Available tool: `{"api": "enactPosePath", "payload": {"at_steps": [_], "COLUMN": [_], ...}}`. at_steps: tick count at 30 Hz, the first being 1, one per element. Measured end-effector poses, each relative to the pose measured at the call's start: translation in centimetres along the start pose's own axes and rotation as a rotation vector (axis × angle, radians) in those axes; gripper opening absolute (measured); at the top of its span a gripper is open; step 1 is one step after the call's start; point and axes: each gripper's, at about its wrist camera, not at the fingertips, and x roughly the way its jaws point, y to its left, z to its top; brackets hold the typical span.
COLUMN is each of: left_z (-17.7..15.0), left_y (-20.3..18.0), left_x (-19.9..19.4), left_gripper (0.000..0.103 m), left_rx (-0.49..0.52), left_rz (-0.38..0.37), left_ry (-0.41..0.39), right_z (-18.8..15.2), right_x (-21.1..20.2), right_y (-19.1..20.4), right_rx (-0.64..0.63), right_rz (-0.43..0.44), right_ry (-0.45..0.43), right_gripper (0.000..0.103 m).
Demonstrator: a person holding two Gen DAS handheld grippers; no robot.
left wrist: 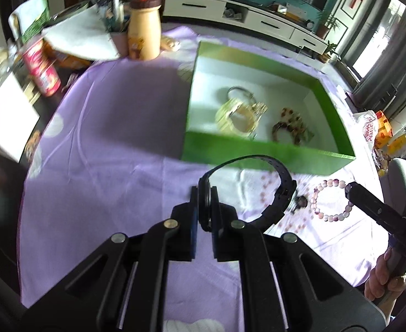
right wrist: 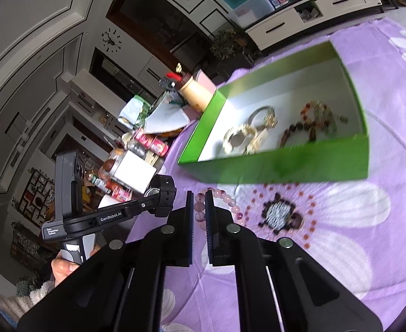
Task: Organize jewelry
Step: 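Carry the black watch and pink bracelet over the green box with both tools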
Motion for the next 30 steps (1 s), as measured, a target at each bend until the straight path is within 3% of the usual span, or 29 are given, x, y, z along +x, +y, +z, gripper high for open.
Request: {"api": "enactPosePath", "payload": {"at_steps": [8, 15, 30], "left_z": [4.7, 8.7, 14.0], "left_y": [-2.3, -3.8, -6.7], "left_x": [1.5, 4.5, 11.6], "left_gripper": [0.007, 0.007, 0.007], "left_rx": [0.019, 0.008, 0.013], "left_rz": [-0.024, -0.04, 0.04], "left_ry": [-0.008, 0.031, 0.13], "right_z": [3.8, 6.9, 10.7], "right_x": [-0.2, 0.8, 4.5], "right_y": [-0.8, -2.6, -7.2], "right_rx": [-0.015, 0.007, 0.064], "right_rz": [-0.03, -0.053, -0.143], "right_ry": [-0.055, -0.085, -0.087], "right_gripper": [0.008, 0.008, 0.007]}}
